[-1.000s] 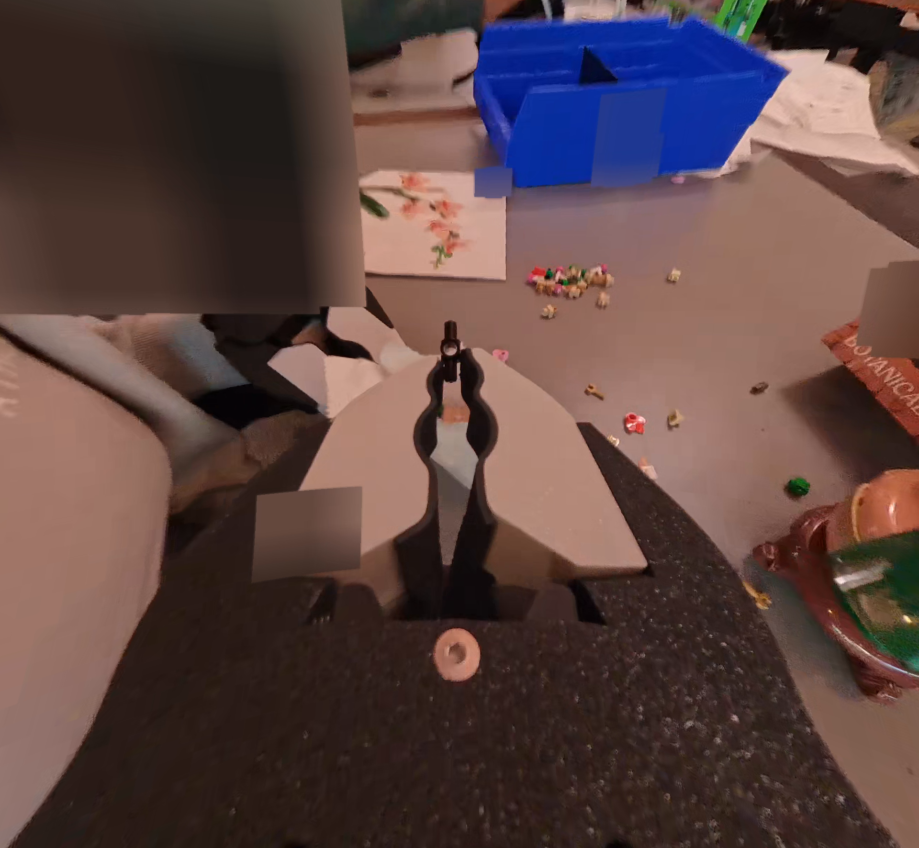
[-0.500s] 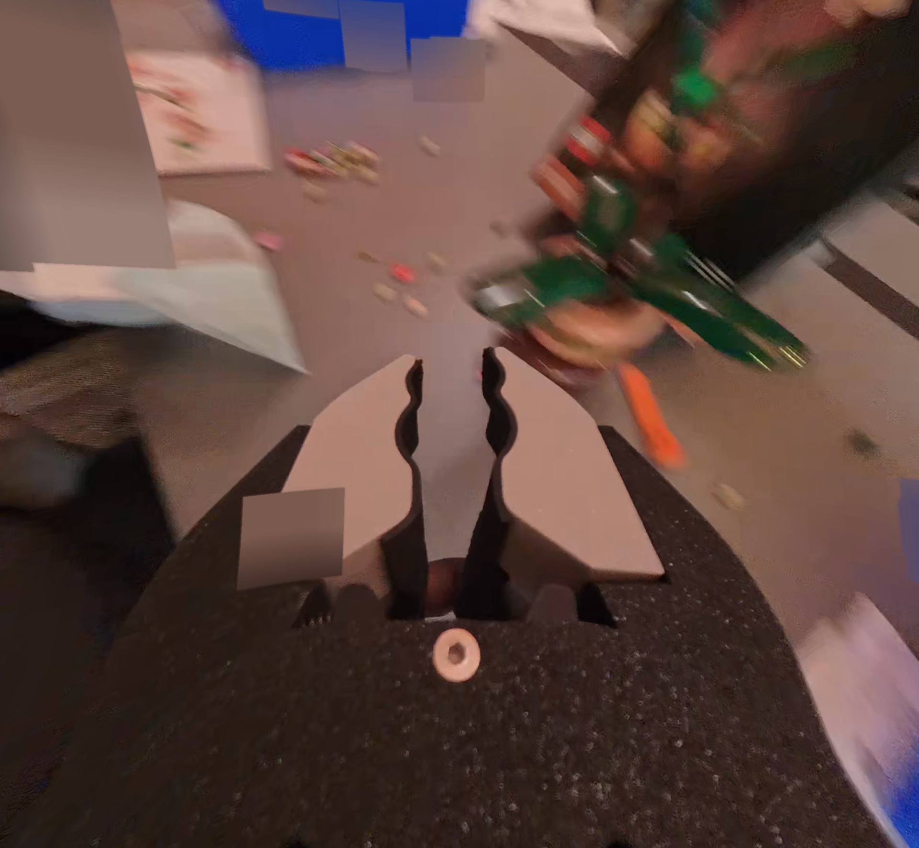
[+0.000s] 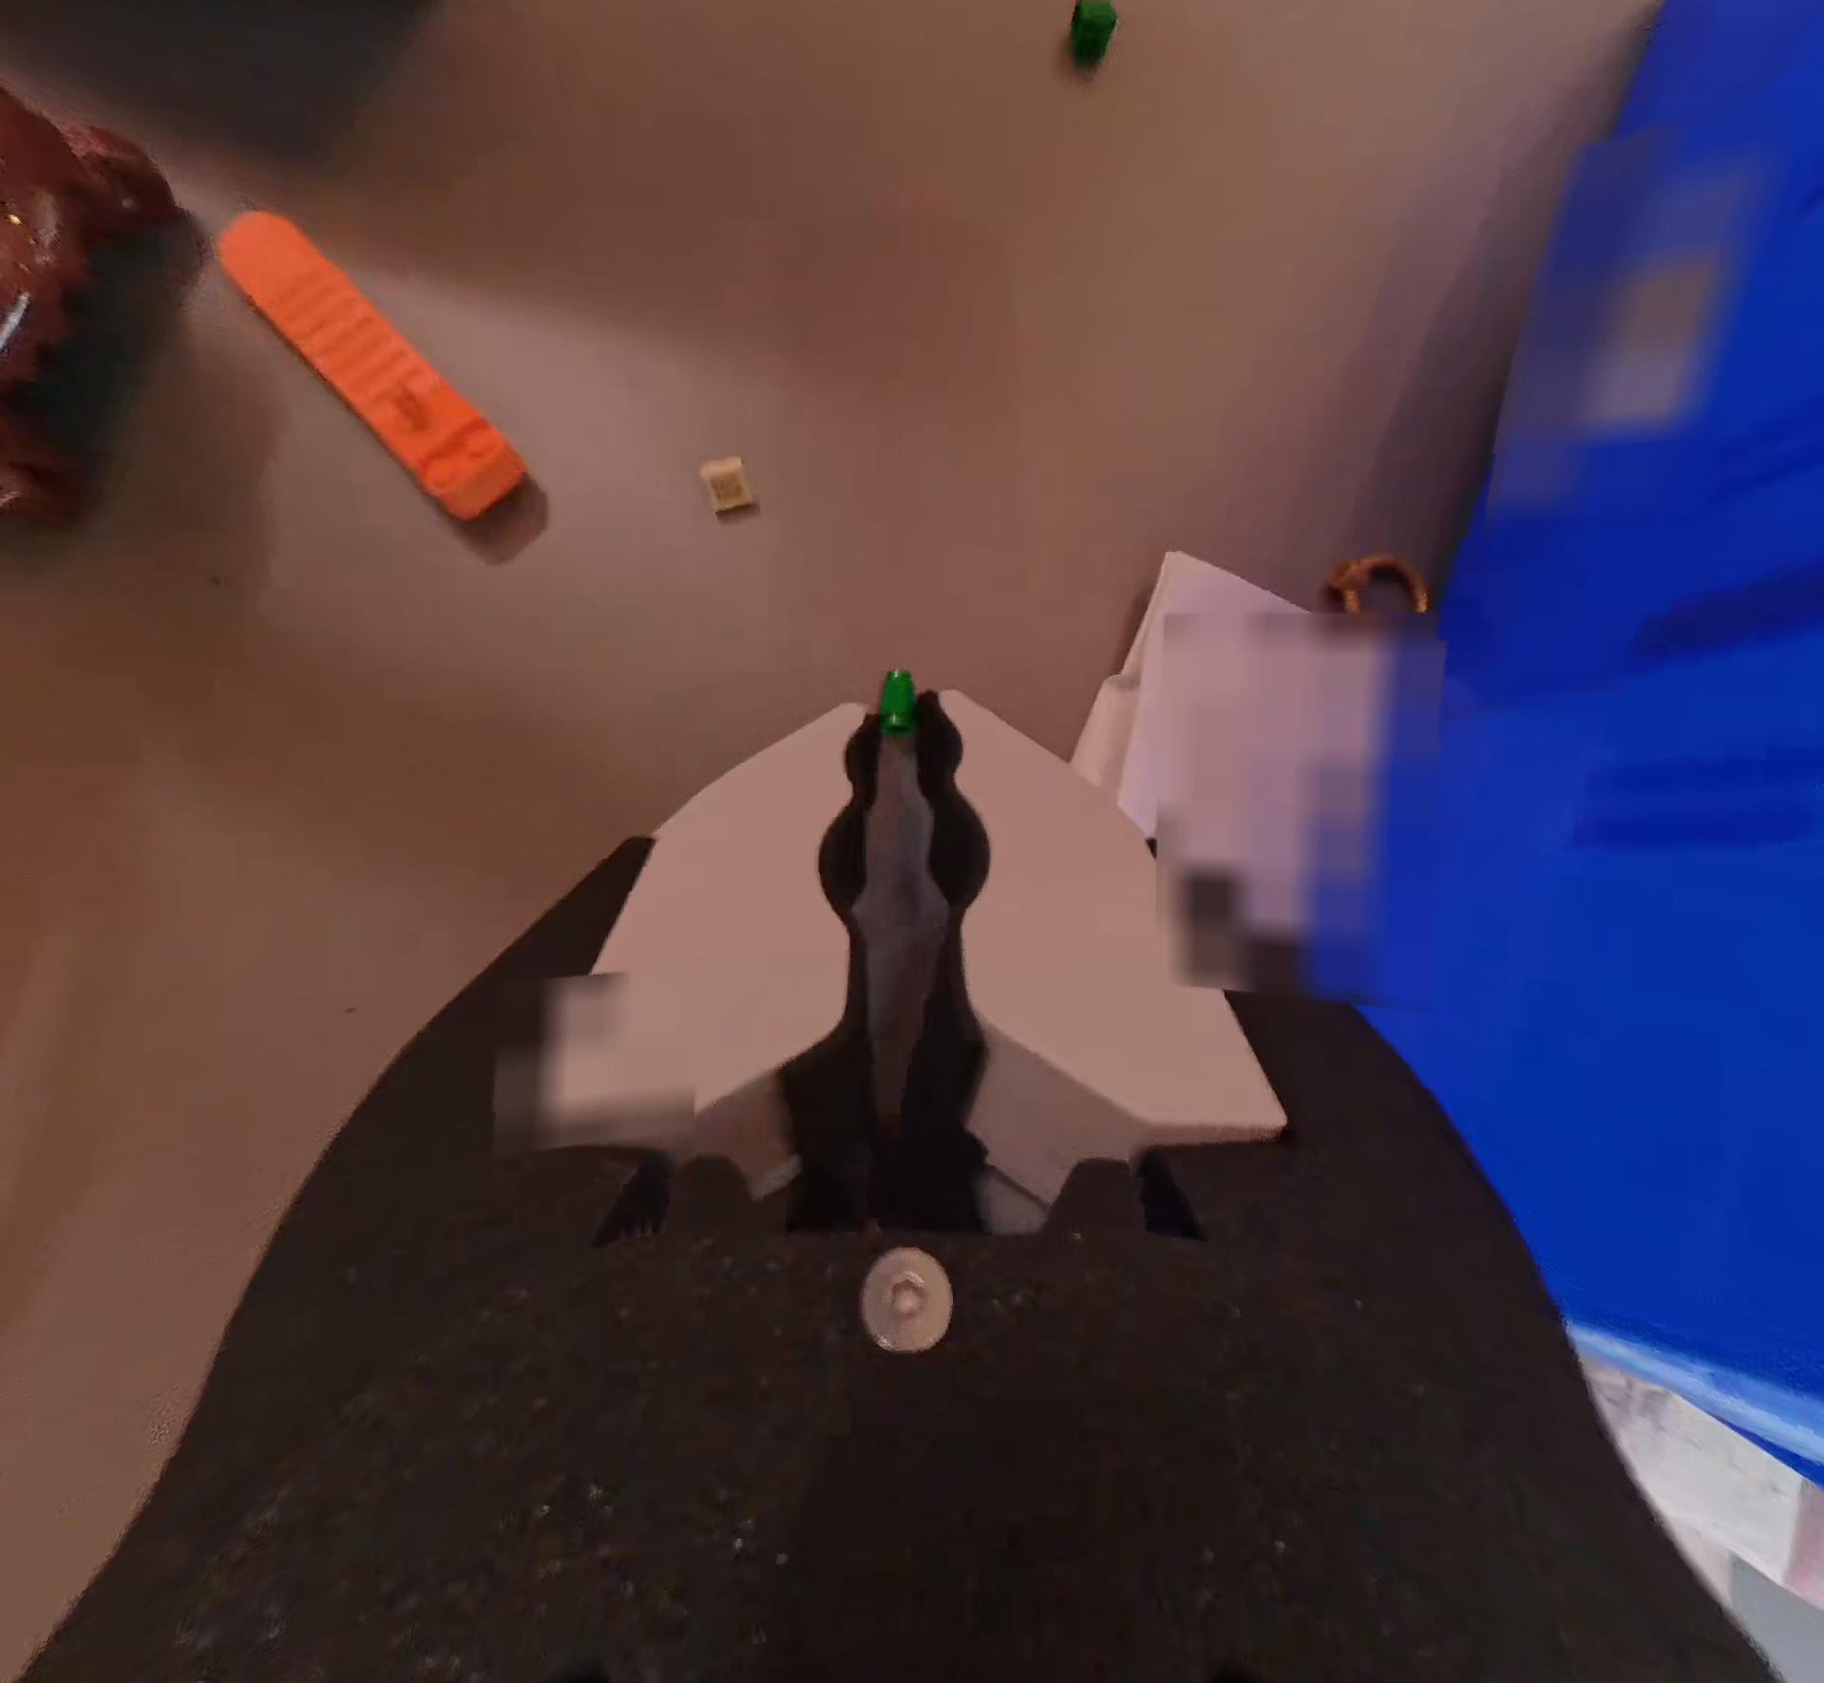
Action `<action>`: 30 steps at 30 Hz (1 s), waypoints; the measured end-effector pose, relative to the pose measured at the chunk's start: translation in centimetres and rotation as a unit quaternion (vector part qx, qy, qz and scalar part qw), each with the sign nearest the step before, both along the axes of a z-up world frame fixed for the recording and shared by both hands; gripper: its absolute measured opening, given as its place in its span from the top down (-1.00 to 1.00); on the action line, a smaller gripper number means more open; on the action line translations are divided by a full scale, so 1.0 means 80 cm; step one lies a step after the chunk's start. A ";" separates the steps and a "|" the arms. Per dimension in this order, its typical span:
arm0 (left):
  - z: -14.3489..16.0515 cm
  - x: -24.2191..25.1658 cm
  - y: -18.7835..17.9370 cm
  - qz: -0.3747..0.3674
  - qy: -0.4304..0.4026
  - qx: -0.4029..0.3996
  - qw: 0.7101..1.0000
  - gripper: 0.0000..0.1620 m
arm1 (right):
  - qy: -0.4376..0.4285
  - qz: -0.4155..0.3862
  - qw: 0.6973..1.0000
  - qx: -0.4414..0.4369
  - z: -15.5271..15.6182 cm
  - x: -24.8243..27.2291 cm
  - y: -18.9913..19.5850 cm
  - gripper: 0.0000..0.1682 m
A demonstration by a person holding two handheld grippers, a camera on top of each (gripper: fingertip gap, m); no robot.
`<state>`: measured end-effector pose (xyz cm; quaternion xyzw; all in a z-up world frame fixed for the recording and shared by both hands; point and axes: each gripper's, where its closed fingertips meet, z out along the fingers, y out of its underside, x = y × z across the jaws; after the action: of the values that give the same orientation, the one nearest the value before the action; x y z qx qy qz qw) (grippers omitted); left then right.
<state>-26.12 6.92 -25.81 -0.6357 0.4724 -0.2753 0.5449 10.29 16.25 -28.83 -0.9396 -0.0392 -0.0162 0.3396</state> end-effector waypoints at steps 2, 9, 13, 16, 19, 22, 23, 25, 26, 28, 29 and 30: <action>0.000 0.000 0.000 0.000 0.000 0.002 1.000 0.85 | 0.013 -0.002 1.000 0.002 -0.001 0.002 0.000 0.92; 0.000 0.001 0.000 0.001 0.000 0.001 1.000 0.85 | 0.090 0.090 0.990 0.061 0.041 -0.065 -0.015 0.93; -0.001 0.000 0.000 0.001 0.000 -0.002 1.000 0.85 | 0.189 0.304 0.917 0.177 0.138 -0.231 -0.065 0.93; 0.000 0.001 0.000 0.002 0.000 0.002 1.000 0.84 | 0.190 0.419 0.864 0.206 0.168 -0.337 -0.100 0.92; 0.000 -0.001 -0.001 0.002 0.003 0.005 1.000 0.84 | 0.175 0.472 0.845 0.180 0.154 -0.403 -0.110 0.92; 0.000 0.001 0.002 0.003 0.005 0.010 1.000 0.84 | 0.083 0.469 0.869 0.133 0.113 -0.408 -0.092 0.70; 0.000 0.001 0.002 0.003 0.006 0.010 1.000 0.85 | 0.074 0.467 0.872 0.125 0.108 -0.406 -0.091 0.69; 0.000 0.001 0.002 0.003 0.006 0.010 1.000 0.84 | 0.103 0.480 0.863 0.121 0.108 -0.412 -0.100 0.69; 0.000 0.001 0.002 0.003 0.006 0.010 1.000 0.84 | 0.110 0.479 0.863 0.117 0.107 -0.411 -0.102 0.69; 0.000 0.001 0.002 0.003 0.007 0.010 1.000 0.84 | 0.095 0.470 0.870 0.116 0.103 -0.401 -0.100 0.63; 0.000 0.001 0.002 0.003 0.007 0.011 1.000 0.84 | 0.095 0.471 0.869 0.119 0.104 -0.398 -0.101 0.62; 0.000 0.001 0.002 0.003 0.007 0.011 1.000 0.85 | 0.097 0.471 0.868 0.120 0.106 -0.395 -0.102 0.60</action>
<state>-26.02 7.08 -25.83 -0.6331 0.4775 -0.2638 0.5492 -21.27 8.09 -20.38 -0.7582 -0.4421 0.2320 0.4194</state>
